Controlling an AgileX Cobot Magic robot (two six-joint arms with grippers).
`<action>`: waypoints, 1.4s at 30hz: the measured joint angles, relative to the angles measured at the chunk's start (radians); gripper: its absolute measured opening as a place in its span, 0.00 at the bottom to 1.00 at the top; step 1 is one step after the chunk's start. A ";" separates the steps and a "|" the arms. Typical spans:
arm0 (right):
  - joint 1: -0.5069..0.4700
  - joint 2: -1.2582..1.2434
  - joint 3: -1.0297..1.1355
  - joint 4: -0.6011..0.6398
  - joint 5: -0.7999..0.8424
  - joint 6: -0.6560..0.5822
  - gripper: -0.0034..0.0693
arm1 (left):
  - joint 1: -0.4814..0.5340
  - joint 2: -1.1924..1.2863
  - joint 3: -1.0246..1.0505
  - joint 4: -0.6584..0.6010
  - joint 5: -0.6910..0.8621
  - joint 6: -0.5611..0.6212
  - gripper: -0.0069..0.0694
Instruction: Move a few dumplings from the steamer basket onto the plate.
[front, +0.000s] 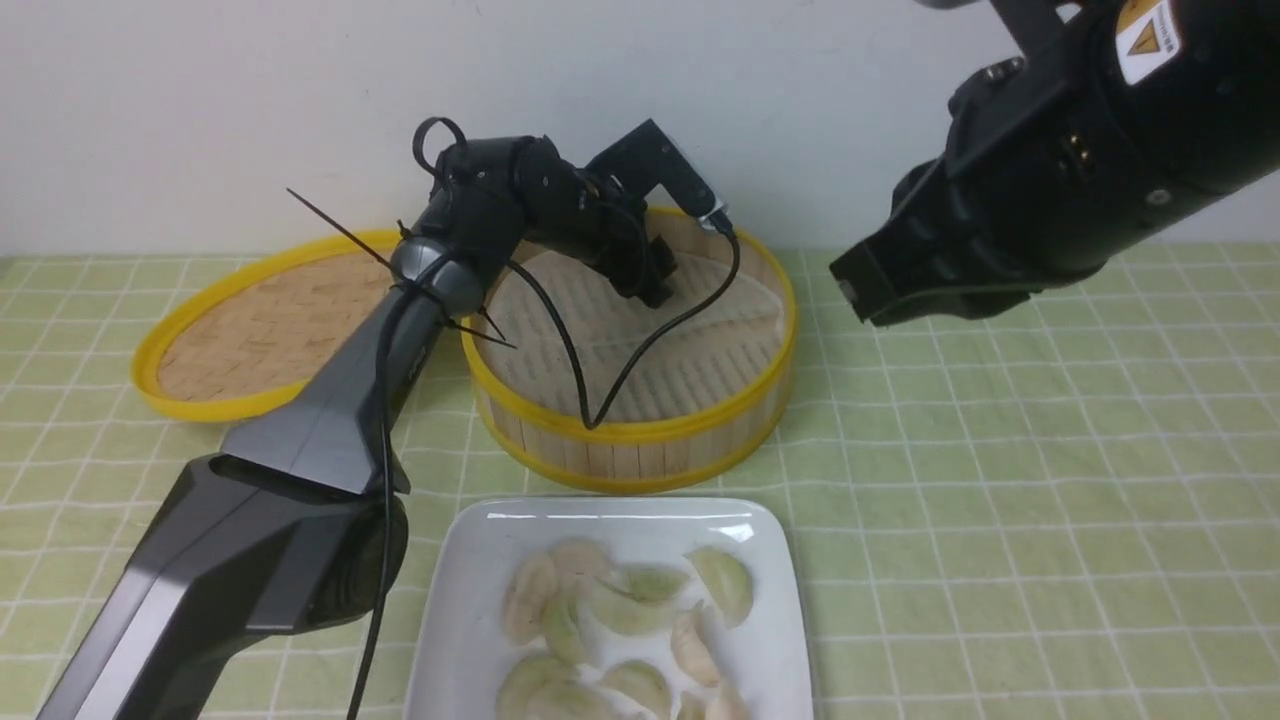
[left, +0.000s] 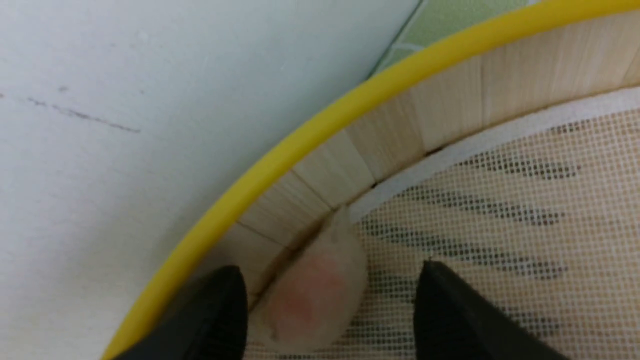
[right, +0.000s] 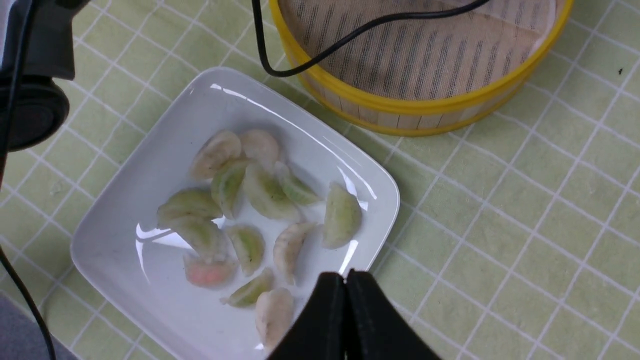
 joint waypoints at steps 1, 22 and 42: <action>0.000 0.000 0.000 0.000 0.000 0.001 0.03 | 0.000 0.000 -0.001 -0.002 -0.001 0.000 0.61; 0.000 0.000 0.000 0.002 0.000 0.020 0.03 | 0.001 -0.137 0.000 0.020 0.245 -0.058 0.29; 0.000 0.000 0.000 -0.003 0.000 -0.024 0.03 | -0.006 -0.443 0.037 0.025 0.415 -0.381 0.29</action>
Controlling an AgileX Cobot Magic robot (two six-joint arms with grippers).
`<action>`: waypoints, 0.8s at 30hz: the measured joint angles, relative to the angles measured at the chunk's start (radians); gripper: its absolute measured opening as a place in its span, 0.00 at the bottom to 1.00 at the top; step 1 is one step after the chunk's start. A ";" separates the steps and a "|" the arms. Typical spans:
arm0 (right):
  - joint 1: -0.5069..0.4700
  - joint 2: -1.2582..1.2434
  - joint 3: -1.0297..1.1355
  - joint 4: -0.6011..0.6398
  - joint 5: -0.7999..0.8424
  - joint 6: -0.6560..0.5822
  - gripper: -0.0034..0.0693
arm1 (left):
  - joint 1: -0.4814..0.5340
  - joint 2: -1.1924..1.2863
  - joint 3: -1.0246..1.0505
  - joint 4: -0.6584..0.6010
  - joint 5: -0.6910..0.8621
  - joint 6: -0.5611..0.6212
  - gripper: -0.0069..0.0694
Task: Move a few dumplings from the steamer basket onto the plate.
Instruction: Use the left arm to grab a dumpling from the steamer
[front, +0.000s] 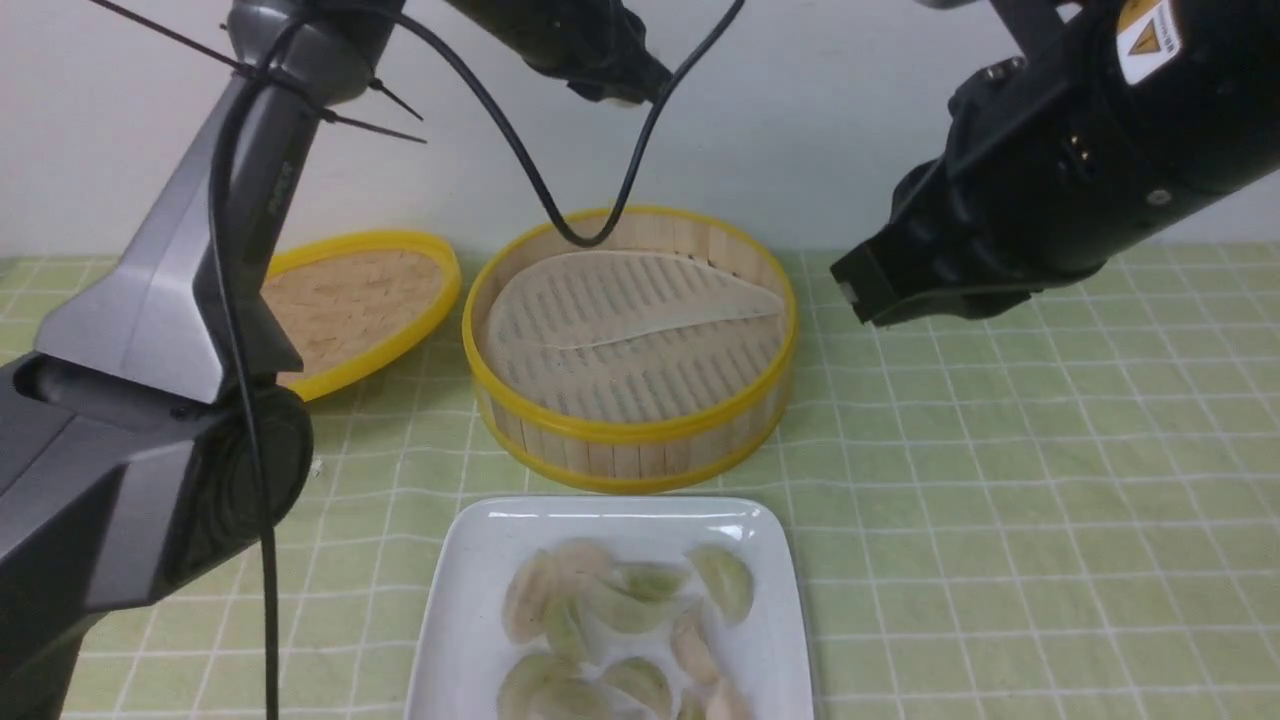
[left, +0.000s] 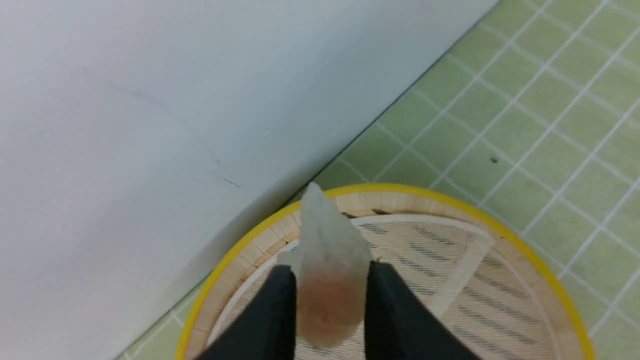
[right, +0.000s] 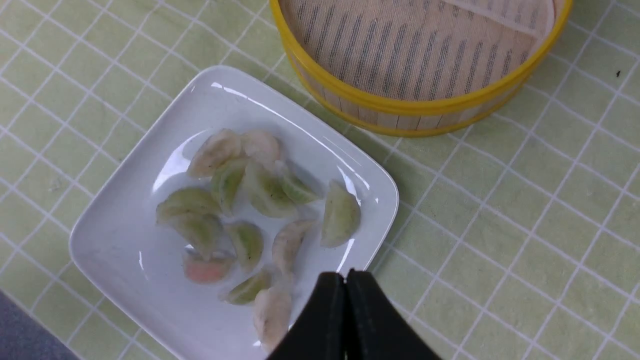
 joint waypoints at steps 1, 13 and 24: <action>0.000 0.000 0.000 0.000 0.000 -0.004 0.03 | -0.002 -0.018 0.013 0.001 0.000 -0.010 0.29; 0.000 -0.042 0.000 -0.023 0.001 -0.050 0.03 | -0.044 -0.455 0.624 0.063 0.002 -0.149 0.29; 0.000 -0.056 0.000 -0.019 0.002 -0.051 0.03 | -0.094 -0.846 1.131 0.033 0.000 -0.175 0.29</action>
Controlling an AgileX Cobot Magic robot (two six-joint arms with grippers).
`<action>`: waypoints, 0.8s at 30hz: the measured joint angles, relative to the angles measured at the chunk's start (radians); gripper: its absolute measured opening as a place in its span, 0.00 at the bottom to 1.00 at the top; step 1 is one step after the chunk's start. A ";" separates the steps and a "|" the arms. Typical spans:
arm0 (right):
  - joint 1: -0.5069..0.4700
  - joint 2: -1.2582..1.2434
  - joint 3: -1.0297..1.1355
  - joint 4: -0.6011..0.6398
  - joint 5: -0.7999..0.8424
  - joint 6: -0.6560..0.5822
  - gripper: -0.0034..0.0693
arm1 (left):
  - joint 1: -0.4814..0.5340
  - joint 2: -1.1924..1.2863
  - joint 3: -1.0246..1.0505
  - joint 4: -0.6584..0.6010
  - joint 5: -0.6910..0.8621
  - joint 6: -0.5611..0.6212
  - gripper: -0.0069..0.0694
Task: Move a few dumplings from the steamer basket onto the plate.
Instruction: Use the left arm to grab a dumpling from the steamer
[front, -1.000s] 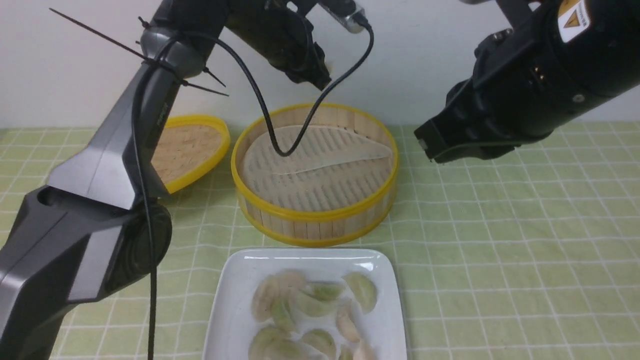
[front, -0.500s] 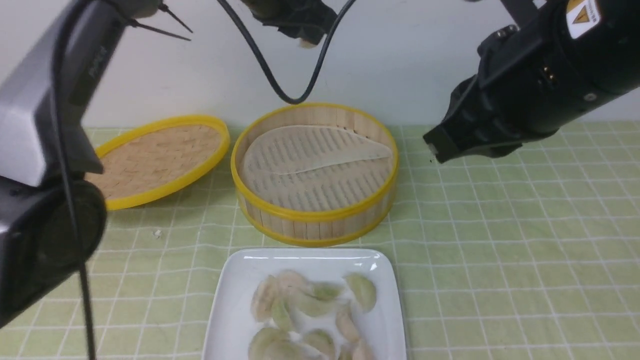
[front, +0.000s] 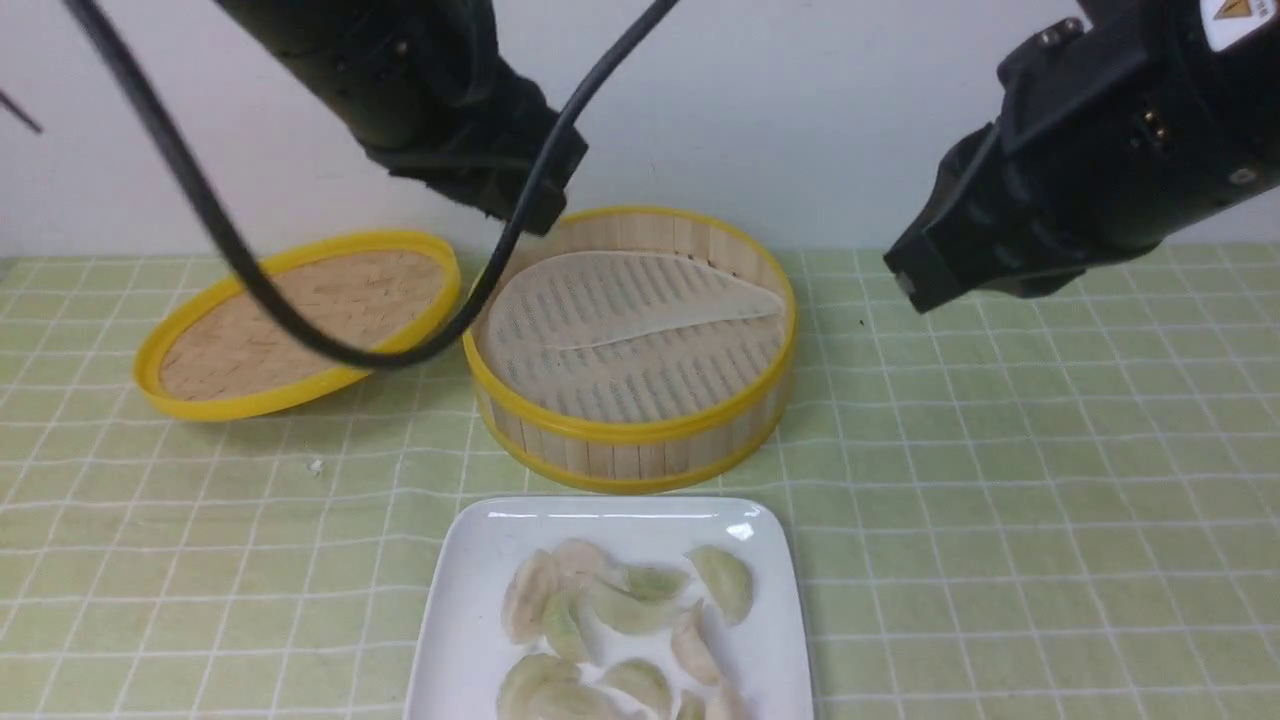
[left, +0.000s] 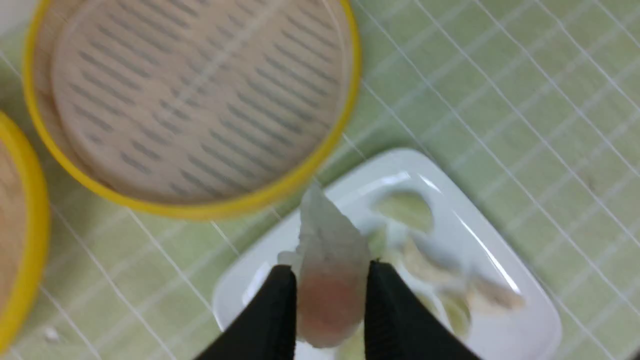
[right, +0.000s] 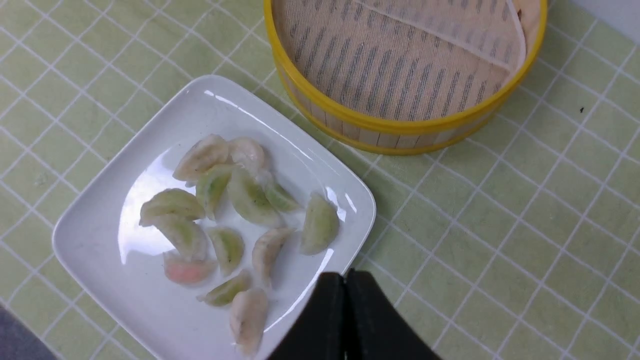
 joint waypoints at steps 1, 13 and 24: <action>0.000 -0.005 0.000 0.003 0.001 0.000 0.03 | -0.012 -0.031 0.049 -0.006 -0.001 -0.004 0.29; 0.000 -0.212 0.231 0.024 0.001 0.000 0.03 | -0.190 -0.136 0.405 -0.024 -0.009 -0.041 0.29; 0.000 -0.333 0.494 0.077 -0.078 -0.001 0.03 | -0.215 -0.002 0.524 -0.003 -0.099 -0.041 0.29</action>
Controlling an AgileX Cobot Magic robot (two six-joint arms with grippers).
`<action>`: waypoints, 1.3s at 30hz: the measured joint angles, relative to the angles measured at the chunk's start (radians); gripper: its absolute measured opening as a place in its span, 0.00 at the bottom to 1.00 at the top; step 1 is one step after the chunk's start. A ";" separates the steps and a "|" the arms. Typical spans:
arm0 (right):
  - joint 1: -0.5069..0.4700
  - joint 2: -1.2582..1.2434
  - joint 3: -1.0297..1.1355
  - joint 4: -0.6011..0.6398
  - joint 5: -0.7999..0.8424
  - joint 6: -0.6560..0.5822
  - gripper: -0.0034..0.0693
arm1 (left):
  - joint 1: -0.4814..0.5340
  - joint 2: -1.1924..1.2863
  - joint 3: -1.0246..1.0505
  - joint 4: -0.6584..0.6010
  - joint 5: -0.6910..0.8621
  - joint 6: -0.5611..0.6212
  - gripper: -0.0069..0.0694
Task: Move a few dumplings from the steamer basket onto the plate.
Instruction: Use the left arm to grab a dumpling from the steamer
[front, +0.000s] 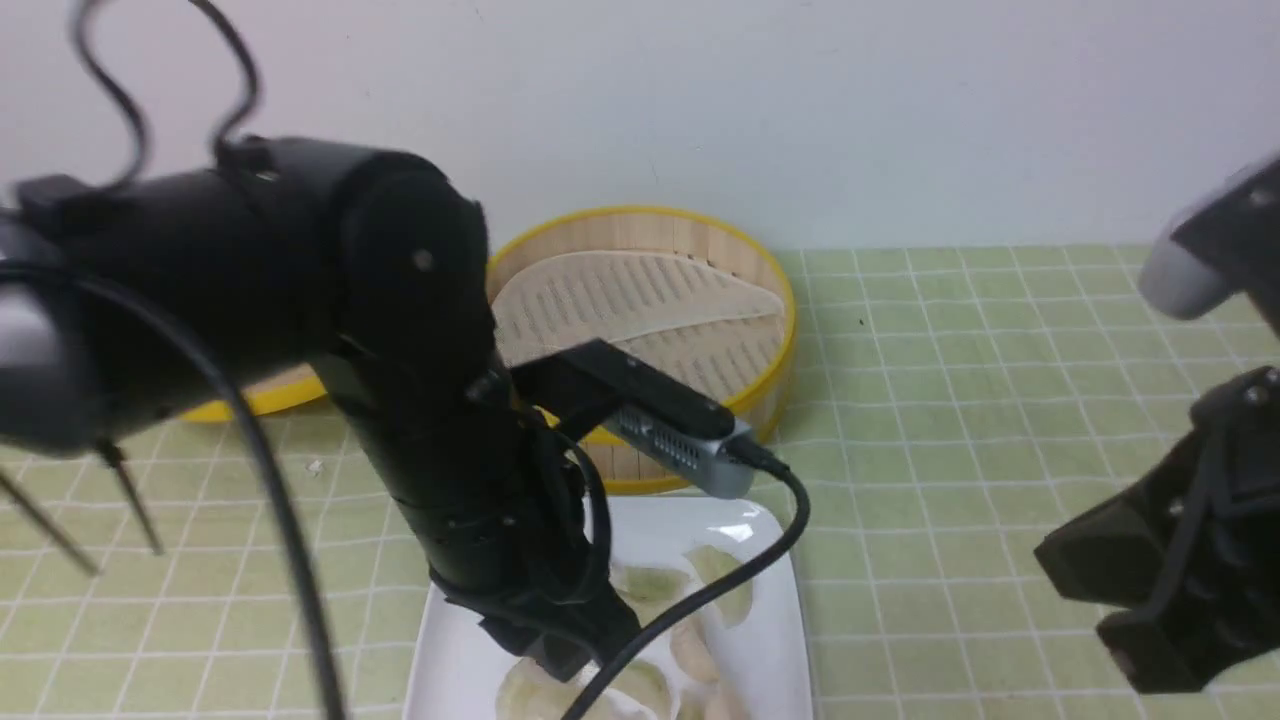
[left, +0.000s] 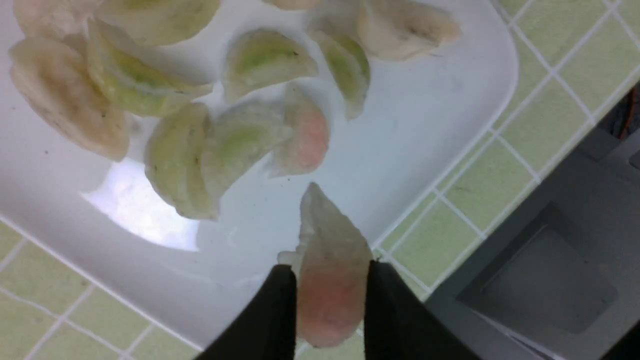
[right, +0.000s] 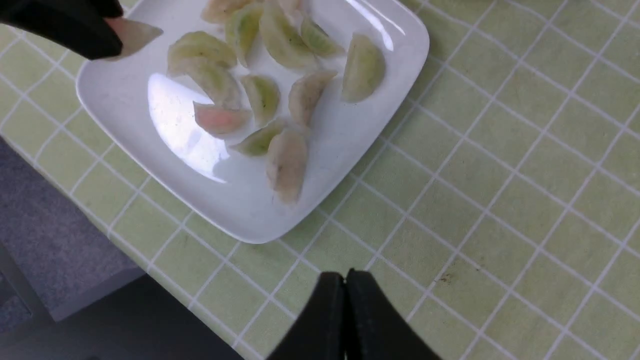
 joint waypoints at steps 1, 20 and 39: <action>0.000 0.000 0.002 0.000 -0.005 0.000 0.03 | 0.000 0.022 0.001 0.004 -0.016 0.000 0.29; 0.000 0.001 0.005 0.019 -0.041 0.000 0.03 | -0.002 0.184 0.004 -0.038 0.038 -0.003 0.29; 0.000 0.001 0.005 0.019 -0.056 -0.010 0.03 | -0.043 0.184 0.074 -0.012 -0.045 -0.031 0.48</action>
